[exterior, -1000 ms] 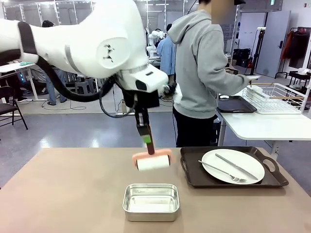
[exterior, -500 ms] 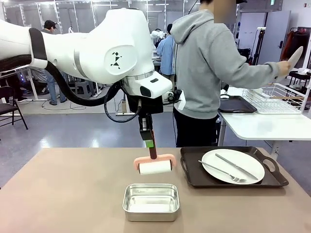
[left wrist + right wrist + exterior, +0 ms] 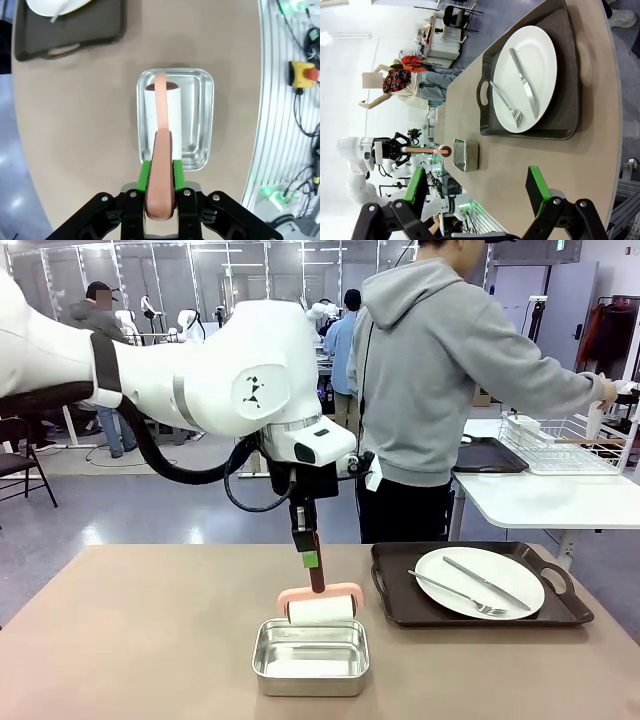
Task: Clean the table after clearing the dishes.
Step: Place the Lint Roller back on top of the Airtight Container.
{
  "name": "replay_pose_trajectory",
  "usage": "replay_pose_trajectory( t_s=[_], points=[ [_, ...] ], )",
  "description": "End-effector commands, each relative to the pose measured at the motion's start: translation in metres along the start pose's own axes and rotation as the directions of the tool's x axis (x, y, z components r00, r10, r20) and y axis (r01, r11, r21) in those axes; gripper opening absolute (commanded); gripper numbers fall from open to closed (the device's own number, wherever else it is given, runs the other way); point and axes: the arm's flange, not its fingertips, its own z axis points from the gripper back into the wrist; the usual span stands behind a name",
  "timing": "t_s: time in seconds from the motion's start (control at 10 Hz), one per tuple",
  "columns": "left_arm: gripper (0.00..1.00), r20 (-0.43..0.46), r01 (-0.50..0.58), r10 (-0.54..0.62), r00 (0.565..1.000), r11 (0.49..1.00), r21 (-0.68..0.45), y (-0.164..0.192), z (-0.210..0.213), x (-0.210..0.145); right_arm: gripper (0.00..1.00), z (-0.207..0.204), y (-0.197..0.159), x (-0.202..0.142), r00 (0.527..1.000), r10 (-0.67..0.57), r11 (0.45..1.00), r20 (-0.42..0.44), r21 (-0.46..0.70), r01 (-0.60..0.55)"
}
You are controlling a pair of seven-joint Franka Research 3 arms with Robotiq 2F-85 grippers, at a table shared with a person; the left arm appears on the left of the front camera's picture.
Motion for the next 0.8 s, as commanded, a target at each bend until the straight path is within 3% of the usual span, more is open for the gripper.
replay_pose_trajectory(
  t_s=[0.0, 0.4, 0.7],
  points=[
    [0.21, -0.005, 0.021, -0.021, 1.000, 0.998, -0.052, 0.003, -0.004, -0.004, 1.00, 0.000, 0.003, -0.001, 1.000, 0.001, 1.000, 0.000, 0.000, -0.001],
    [0.21, -0.044, -0.009, 0.003, 0.999, 0.992, -0.129, 0.005, -0.033, -0.011, 1.00, 0.000, 0.003, -0.001, 1.000, 0.001, 1.000, 0.000, 0.000, -0.001],
    [0.21, -0.044, 0.068, -0.070, 0.997, 0.996, -0.052, 0.013, -0.048, -0.015, 1.00, 0.000, 0.003, -0.001, 1.000, 0.001, 1.000, 0.000, 0.000, -0.001]
  ],
)
